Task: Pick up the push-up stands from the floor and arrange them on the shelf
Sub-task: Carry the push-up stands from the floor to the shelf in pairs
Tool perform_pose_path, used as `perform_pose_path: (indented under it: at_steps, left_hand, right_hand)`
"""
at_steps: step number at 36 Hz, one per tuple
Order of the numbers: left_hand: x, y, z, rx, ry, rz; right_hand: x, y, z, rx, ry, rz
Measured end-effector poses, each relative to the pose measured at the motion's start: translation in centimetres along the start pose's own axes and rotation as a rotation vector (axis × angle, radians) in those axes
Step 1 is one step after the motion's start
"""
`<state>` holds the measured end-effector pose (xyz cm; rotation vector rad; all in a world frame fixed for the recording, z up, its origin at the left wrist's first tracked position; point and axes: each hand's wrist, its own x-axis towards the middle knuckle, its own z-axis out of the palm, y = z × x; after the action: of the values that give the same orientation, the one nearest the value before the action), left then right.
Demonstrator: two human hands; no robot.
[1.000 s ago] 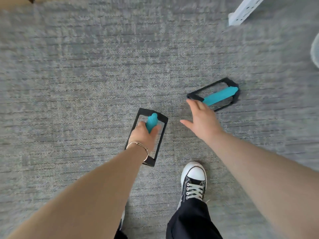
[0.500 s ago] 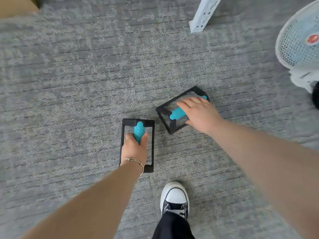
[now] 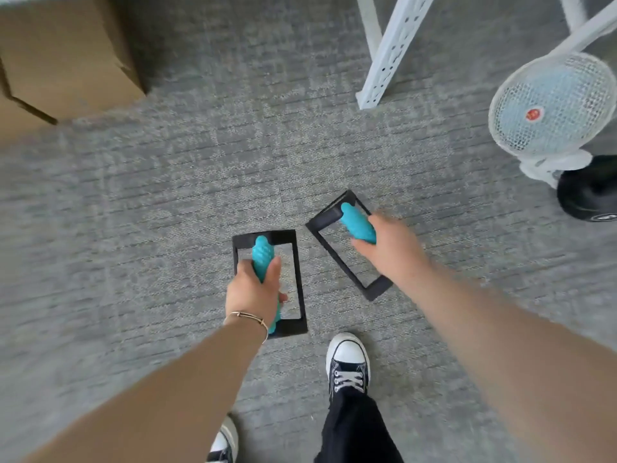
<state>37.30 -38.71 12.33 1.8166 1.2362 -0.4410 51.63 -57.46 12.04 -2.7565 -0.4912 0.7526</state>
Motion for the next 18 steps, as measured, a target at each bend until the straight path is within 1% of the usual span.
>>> perform_pose_path:
  at_steps: [4, 9, 14, 18]
  left_hand:
    - [-6.0, 3.8, -5.9, -0.077, 0.004, -0.023]
    - [-14.0, 8.6, -14.4, -0.070, 0.051, 0.015]
    - [-21.3, 12.3, -24.0, -0.125, 0.041, 0.059]
    - [-26.1, 14.8, -31.8, -0.198, 0.054, 0.100]
  right_hand:
    - [-6.6, -5.0, -6.0, 0.187, -0.017, 0.119]
    - [-14.4, -12.3, -14.3, 0.451, -0.027, 0.227]
    - [-20.8, -20.0, -22.8, 0.536, 0.047, 0.278]
    - [-25.0, -26.5, -28.9, 0.605, 0.174, 0.272]
